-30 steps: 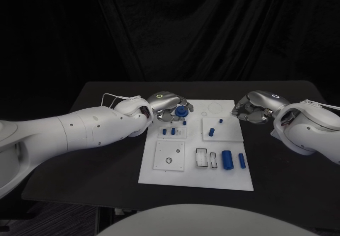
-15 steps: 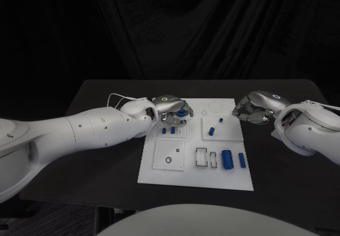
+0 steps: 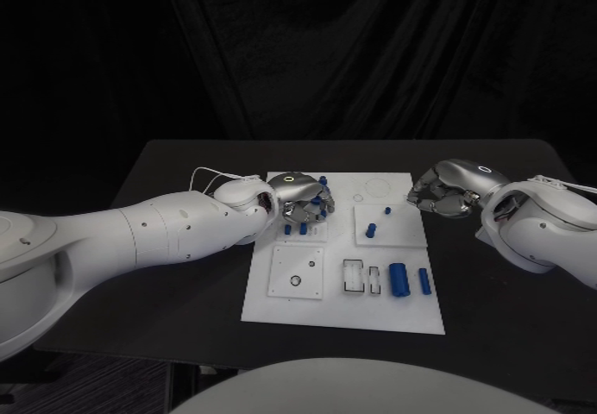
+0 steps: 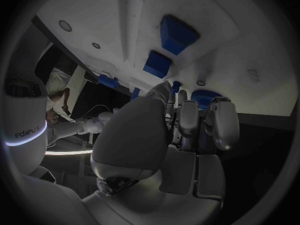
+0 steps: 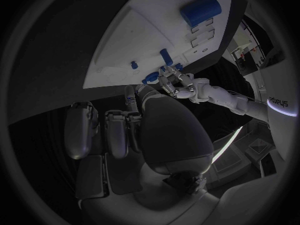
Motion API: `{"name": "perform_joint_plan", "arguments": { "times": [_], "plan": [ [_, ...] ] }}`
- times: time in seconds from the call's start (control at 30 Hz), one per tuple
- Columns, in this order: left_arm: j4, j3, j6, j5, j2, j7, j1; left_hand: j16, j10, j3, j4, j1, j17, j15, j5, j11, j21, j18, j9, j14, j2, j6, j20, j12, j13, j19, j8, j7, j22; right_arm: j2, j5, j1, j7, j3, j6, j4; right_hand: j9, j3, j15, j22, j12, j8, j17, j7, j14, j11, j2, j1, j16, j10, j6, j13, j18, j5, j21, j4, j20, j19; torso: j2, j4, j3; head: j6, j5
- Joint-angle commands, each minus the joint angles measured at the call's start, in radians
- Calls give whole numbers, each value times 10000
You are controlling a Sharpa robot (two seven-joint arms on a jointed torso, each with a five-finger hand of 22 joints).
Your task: Assemble the parts on the task board
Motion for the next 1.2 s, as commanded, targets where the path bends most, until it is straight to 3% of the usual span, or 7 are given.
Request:
{"name": "perform_joint_plan", "arguments": {
  "times": [0.03, 0.57, 0.8, 0.9, 1.0, 1.2],
  "plan": [
    [-14, 7, 114, -22, 36, -10, -31, 35, 94, 91, -22, -51, -33, -9, 81, -29, 35, -123, -20, 57, 55, 179, -27, 54, 26, 82, 64, -5, 1800, 7, -25, -25, 29, 6, -93, 2, 2, 66, -6, 1946, -24, 4, 1665, -13, 817, -14, -58, 33, -42, 566, 51, 2054, 47, 48, -13, 8, 0, 143, -13, 7, -2, 1, 1],
    [-125, 7, -114, -22, 95, -98, -72, 26, 670, 554, -167, 12, -117, -150, 275, -221, 159, -145, -120, 86, 225, 835, -148, 68, -118, 152, 145, 152, 1832, 43, -25, -25, 34, 6, -40, -17, 1, 72, -8, 1941, -33, 2, 1651, -14, 814, -16, -60, 33, -53, 559, 49, 2044, 51, 62, -31, 9, -2, 137, -2, 12, -3, 1, -25],
    [-153, 7, -550, -22, 102, -170, -101, 44, 1360, 862, -403, 100, -122, -324, 372, -436, 342, -183, -78, 179, 328, 1358, -305, -82, -443, 265, 316, 339, 1883, 48, -25, -25, 33, 6, -29, -12, 1, 72, -8, 1941, -33, 2, 1651, -14, 814, -16, -60, 33, -53, 559, 49, 2044, 51, 62, -31, 9, -2, 137, -12, 12, 6, 1, -28],
    [-133, 7, -859, -22, 64, -127, -108, 73, 1815, 1014, -589, 144, -85, -378, 586, -473, 499, -219, -71, 299, 332, 1506, -373, -252, -691, 366, 331, 375, 1927, 44, -25, -25, 33, 6, -22, -12, 0, 78, -9, 1942, -41, -2, 1644, -14, 813, -17, -58, 35, -58, 552, 44, 2035, 50, 68, -29, 9, -3, 138, -10, 5, 3, 1, -9],
    [-30, 7, -1263, -22, -62, -4, -113, 62, 1966, 1039, -626, 75, -103, -381, 639, -459, 522, -225, -68, 333, 304, 1579, -385, -350, -807, 384, 335, 394, 1931, 34, -25, -25, 35, 6, -18, -7, 0, 78, -10, 1942, -41, -2, 1644, -14, 813, -17, -58, 35, -58, 552, 43, 2035, 50, 68, -29, 9, -3, 138, -6, 6, 7, 1, -2],
    [643, 31, -2251, -22, -646, 257, -98, 41, 2063, 1033, -624, -5, -131, -372, 651, -448, 531, -228, -85, 341, 249, 1558, -383, -404, -874, 391, 296, 397, 1933, 9, -25, -25, 32, 6, -1, 2, 0, 78, -10, 1942, -41, -2, 1644, -14, 813, -17, -58, 35, -58, 552, 43, 2035, 50, 68, -29, 9, -3, 138, -3, 4, 3, 1, 9]
  ]
}}
